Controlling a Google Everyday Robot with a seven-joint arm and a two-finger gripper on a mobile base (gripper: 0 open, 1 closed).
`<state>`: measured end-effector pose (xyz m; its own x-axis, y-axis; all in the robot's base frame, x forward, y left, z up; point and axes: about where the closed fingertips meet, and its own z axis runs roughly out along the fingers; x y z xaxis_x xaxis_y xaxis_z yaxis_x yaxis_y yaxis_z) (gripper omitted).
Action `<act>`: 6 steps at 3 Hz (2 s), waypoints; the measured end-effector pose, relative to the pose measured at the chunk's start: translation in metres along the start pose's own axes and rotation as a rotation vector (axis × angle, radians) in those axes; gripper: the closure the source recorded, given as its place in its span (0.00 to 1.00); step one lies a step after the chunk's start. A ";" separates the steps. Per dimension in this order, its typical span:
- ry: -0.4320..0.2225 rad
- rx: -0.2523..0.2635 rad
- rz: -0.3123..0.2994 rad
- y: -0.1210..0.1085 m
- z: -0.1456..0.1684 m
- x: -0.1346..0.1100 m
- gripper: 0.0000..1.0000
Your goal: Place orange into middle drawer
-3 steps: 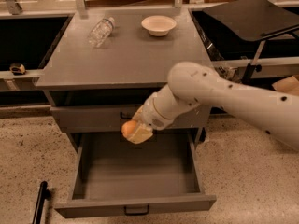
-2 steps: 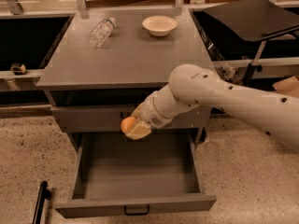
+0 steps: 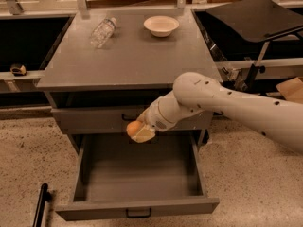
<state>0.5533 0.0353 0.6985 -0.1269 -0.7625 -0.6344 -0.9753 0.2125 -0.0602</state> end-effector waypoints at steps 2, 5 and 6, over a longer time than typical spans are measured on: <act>-0.082 -0.041 0.120 -0.016 0.090 0.098 1.00; -0.163 -0.042 0.067 -0.007 0.176 0.207 0.82; -0.156 -0.051 0.057 0.005 0.195 0.233 0.59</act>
Offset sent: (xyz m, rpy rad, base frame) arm 0.0300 -0.0436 -0.2493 0.1761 0.1696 -0.1029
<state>0.5546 -0.0222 0.4003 -0.1570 -0.6448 -0.7480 -0.9757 0.2186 0.0163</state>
